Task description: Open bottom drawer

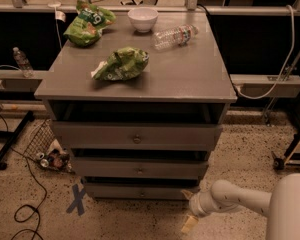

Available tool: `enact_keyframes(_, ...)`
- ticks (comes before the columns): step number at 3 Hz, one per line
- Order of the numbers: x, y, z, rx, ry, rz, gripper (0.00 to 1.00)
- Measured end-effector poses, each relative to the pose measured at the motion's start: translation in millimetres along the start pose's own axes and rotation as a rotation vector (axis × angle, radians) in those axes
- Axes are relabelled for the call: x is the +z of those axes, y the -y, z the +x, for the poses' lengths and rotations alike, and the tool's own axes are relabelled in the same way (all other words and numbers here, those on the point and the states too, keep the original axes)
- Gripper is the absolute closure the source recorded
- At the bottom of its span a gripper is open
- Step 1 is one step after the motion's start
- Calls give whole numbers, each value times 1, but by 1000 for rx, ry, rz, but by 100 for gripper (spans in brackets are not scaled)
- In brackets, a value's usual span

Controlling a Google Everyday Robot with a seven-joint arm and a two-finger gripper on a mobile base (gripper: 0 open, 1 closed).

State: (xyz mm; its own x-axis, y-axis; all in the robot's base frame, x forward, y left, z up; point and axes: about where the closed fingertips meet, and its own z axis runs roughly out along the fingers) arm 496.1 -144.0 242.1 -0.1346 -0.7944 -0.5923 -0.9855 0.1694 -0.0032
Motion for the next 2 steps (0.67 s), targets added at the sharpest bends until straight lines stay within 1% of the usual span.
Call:
enact_keyframes(1,16,4,2,-19,-6,7,0)
enact_keyframes(2,32,18,6,-37,-7,29,0)
